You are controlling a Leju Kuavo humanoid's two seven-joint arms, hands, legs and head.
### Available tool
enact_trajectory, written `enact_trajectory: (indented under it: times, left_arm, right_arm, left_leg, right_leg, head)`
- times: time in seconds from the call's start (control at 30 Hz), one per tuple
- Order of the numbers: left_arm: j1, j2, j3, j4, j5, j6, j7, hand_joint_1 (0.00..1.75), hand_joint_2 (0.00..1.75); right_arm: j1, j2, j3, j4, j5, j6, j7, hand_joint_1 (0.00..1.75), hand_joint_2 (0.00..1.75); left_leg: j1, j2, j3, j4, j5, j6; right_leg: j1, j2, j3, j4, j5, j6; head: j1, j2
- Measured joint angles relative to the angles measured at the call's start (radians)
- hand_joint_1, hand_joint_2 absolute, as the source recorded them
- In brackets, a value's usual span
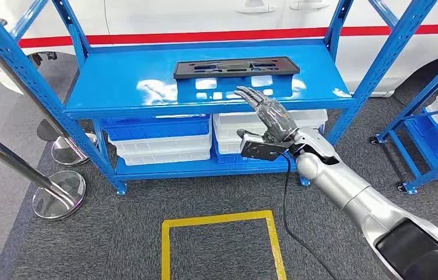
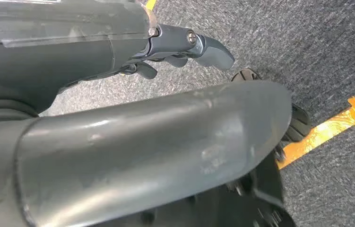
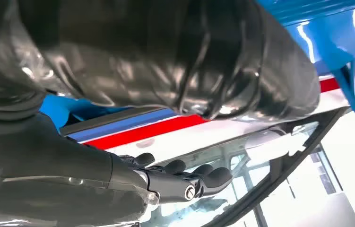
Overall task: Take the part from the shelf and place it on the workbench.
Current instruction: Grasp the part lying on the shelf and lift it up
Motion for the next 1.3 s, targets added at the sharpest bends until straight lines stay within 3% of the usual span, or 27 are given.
enact_trajectory:
  times: [0.07, 0.13, 0.2, 0.37, 0.43, 0.5, 0.53, 0.57, 0.63, 0.7, 0.77, 0.83, 0.9, 0.93, 1.0, 1.03, 1.07, 1.1, 1.17, 1.2, 1.23, 1.3]
  left_arm:
    - [0.001, 0.0, 0.0, 0.0, 0.0, 0.0, 0.0, 0.0, 0.0]
    - [0.003, 0.0, 0.0, 0.0, 0.001, -0.001, 0.0, 0.0, 0.0]
    - [0.003, 0.0, 0.0, 0.0, 0.002, -0.004, 0.0, 0.0, 0.0]
    - [0.003, -0.001, 0.001, 0.0, 0.002, -0.008, 0.0, 0.0, 0.0]
    - [0.003, -0.001, 0.001, 0.0, 0.002, -0.009, -0.002, 0.0, 0.0]
    - [0.003, -0.001, 0.001, 0.0, 0.003, -0.01, -0.003, 0.0, 0.0]
    - [0.004, -0.001, 0.001, 0.0, 0.003, -0.011, -0.004, 0.0, 0.0]
    - [0.004, -0.001, 0.001, 0.0, 0.003, -0.011, -0.005, 0.0, 0.0]
    - [0.004, -0.001, 0.001, 0.0, 0.003, -0.011, -0.007, 0.0, 0.0]
    - [0.004, -0.001, 0.001, 0.0, 0.003, -0.011, -0.008, 0.0, 0.0]
    - [0.003, -0.002, 0.001, 0.0, 0.002, -0.011, -0.009, 0.0, 0.0]
    - [0.002, -0.003, 0.001, 0.0, 0.002, -0.011, -0.01, 0.0, 0.0]
    - [0.001, -0.003, 0.001, 0.0, 0.002, -0.01, -0.011, 0.0, 0.0]
    - [0.001, -0.003, 0.001, 0.0, 0.002, -0.01, -0.012, 0.0, 0.0]
    - [0.002, -0.003, 0.001, 0.0, 0.002, -0.009, -0.012, 0.0, 0.0]
    - [0.003, -0.003, 0.001, 0.0, 0.002, -0.009, -0.012, 0.0, 0.0]
    - [0.004, -0.003, 0.001, 0.0, 0.002, -0.009, -0.012, 0.0, 0.0]
    - [0.006, -0.003, 0.001, 0.0, 0.002, -0.009, -0.012, 0.0, 0.0]
    - [0.007, -0.003, 0.001, 0.0, 0.002, -0.009, -0.012, 0.0, 0.0]
    - [0.007, -0.003, 0.001, 0.0, 0.002, -0.009, -0.012, 0.0, 0.0]
    - [0.006, -0.003, 0.001, 0.0, 0.002, -0.009, -0.012, 0.0, 0.0]
    - [0.004, -0.003, 0.002, 0.0, 0.004, -0.01, -0.011, 0.0, 0.0]
  right_arm:
    - [0.0, -0.004, -0.007, 0.001, 0.003, -0.003, 0.003, 0.0, 0.0]
    - [-0.002, -0.015, -0.022, 0.002, 0.008, -0.008, 0.007, 0.0, 0.0]
    - [-0.007, -0.026, -0.04, 0.004, 0.009, -0.012, 0.011, 0.0, 0.0]
    - [-0.012, -0.052, -0.075, 0.01, 0.008, -0.015, 0.011, 0.0, 0.0]
    - [-0.012, -0.062, -0.085, 0.01, 0.007, -0.015, 0.01, 0.0, 0.0]
    - [-0.007, -0.068, -0.089, 0.011, 0.007, -0.015, 0.009, 0.0, 0.0]
    - [-0.003, -0.069, -0.089, 0.012, 0.007, -0.015, 0.008, 0.0, 0.0]
    - [0.001, -0.069, -0.089, 0.012, 0.008, -0.014, 0.007, 0.0, 0.0]
    - [0.005, -0.071, -0.09, 0.011, 0.01, -0.013, 0.006, 0.0, 0.0]
    - [0.004, -0.073, -0.091, 0.011, 0.011, -0.012, 0.005, 0.0, 0.0]
    - [0.004, -0.074, -0.093, 0.01, 0.012, -0.011, 0.004, 0.0, 0.0]
    - [0.006, -0.074, -0.095, 0.008, 0.013, -0.01, 0.003, 0.0, 0.0]
    - [0.006, -0.075, -0.098, 0.004, 0.013, -0.009, 0.003, 0.0, 0.0]
    - [0.007, -0.075, -0.099, 0.003, 0.013, -0.009, 0.003, 0.0, 0.0]
    - [0.01, -0.075, -0.099, 0.001, 0.013, -0.008, 0.002, 0.0, 0.0]
    - [0.013, -0.075, -0.099, 0.001, 0.013, -0.008, 0.002, 0.0, 0.0]
    - [0.015, -0.075, -0.099, 0.001, 0.013, -0.008, 0.002, 0.0, 0.0]
    - [0.016, -0.075, -0.099, 0.001, 0.013, -0.008, 0.002, 0.0, 0.0]
    - [0.017, -0.075, -0.099, 0.0, 0.013, -0.008, 0.002, 0.0, 0.0]
    - [0.017, -0.075, -0.099, 0.0, 0.013, -0.008, 0.002, 0.0, 0.0]
    - [0.016, -0.075, -0.1, -0.001, 0.013, -0.008, 0.003, 0.0, 0.0]
    - [0.019, -0.077, -0.102, -0.004, 0.013, -0.008, 0.003, 0.0, 0.0]
  left_leg:
    - [0.003, 0.0, 0.01, -0.036, 0.036, -0.001]
    - [0.006, 0.002, 0.058, -0.157, 0.116, 0.0]
    - [0.002, 0.003, 0.109, -0.267, 0.156, 0.005]
    - [-0.002, -0.001, 0.13, -0.308, 0.149, 0.036]
    - [-0.002, -0.001, 0.138, -0.317, 0.149, 0.049]
    - [-0.008, -0.002, 0.143, -0.318, 0.143, 0.058]
    - [-0.011, -0.002, 0.147, -0.317, 0.139, 0.061]
    - [-0.014, -0.003, 0.153, -0.317, 0.134, 0.063]
    - [-0.019, -0.005, 0.171, -0.317, 0.122, 0.063]
    - [-0.025, -0.007, 0.185, -0.315, 0.109, 0.057]
    - [-0.028, -0.007, 0.187, -0.315, 0.101, 0.05]
    - [-0.028, -0.006, 0.191, -0.315, 0.092, 0.041]
    - [-0.027, -0.003, 0.179, -0.275, 0.069, 0.028]
    - [-0.023, -0.002, 0.153, -0.224, 0.049, 0.021]
    - [-0.012, -0.001, 0.073, -0.091, 0.011, 0.008]
    - [-0.007, 0.0, 0.035, -0.043, 0.009, 0.003]
    - [-0.003, 0.0, 0.015, -0.032, 0.027, 0.0]
    - [0.001, 0.001, 0.013, -0.058, 0.064, -0.003]
    - [0.003, 0.002, 0.052, -0.182, 0.155, -0.002]
    - [0.001, 0.003, 0.075, -0.239, 0.179, 0.002]
    - [-0.002, 0.003, 0.092, -0.275, 0.186, 0.008]
    - [-0.006, 0.002, 0.105, -0.299, 0.17, 0.024]
  right_leg:
    - [-0.002, 0.0, 0.005, 0.0, -0.004, 0.003]
    - [-0.005, 0.001, 0.018, 0.001, -0.013, 0.011]
    - [-0.004, 0.001, 0.026, 0.001, -0.02, 0.024]
    - [-0.005, 0.001, 0.026, 0.006, -0.033, 0.053]
    - [-0.004, 0.002, -0.02, 0.098, -0.077, 0.054]
    - [-0.001, 0.003, -0.098, 0.231, -0.123, 0.053]
    - [0.0, 0.003, -0.125, 0.268, -0.124, 0.052]
    - [0.002, 0.003, -0.135, 0.269, -0.104, 0.05]
    - [0.007, 0.003, -0.101, 0.167, -0.02, 0.039]
    - [0.016, 0.003, -0.049, 0.049, 0.031, 0.025]
    - [0.023, 0.002, -0.03, 0.007, 0.027, 0.017]
    - [0.018, 0.003, -0.021, -0.004, 0.022, 0.012]
    - [0.009, 0.003, -0.003, -0.015, 0.016, 0.004]
    - [0.007, 0.001, 0.007, -0.018, 0.011, 0.0]
    - [0.005, 0.0, 0.022, -0.02, -0.001, -0.004]
    - [0.005, 0.0, 0.029, -0.019, -0.008, -0.002]
    - [0.003, 0.0, 0.038, -0.019, -0.015, 0.0]
    - [0.001, 0.001, 0.049, -0.019, -0.024, 0.003]
    - [-0.002, 0.002, 0.074, -0.02, -0.043, 0.014]
    - [-0.002, 0.002, 0.083, -0.02, -0.051, 0.021]
    - [-0.001, 0.003, 0.088, -0.021, -0.058, 0.028]
    - [0.0, 0.003, 0.092, -0.021, -0.059, 0.042]
  head:
    - [0.0, 0.0]
    - [0.0, 0.0]
    - [0.0, 0.0]
    - [0.0, 0.0]
    - [0.001, 0.0]
    - [0.001, 0.0]
    - [0.001, 0.0]
    - [0.001, 0.0]
    - [0.001, 0.0]
    - [0.001, 0.0]
    - [0.001, 0.0]
    - [0.001, 0.0]
    - [0.0, 0.0]
    - [0.0, 0.0]
    - [0.0, 0.0]
    - [0.0, 0.0]
    - [0.0, 0.0]
    - [0.0, 0.0]
    - [0.0, 0.0]
    - [0.0, 0.0]
    - [0.0, 0.0]
    - [0.0, 0.0]
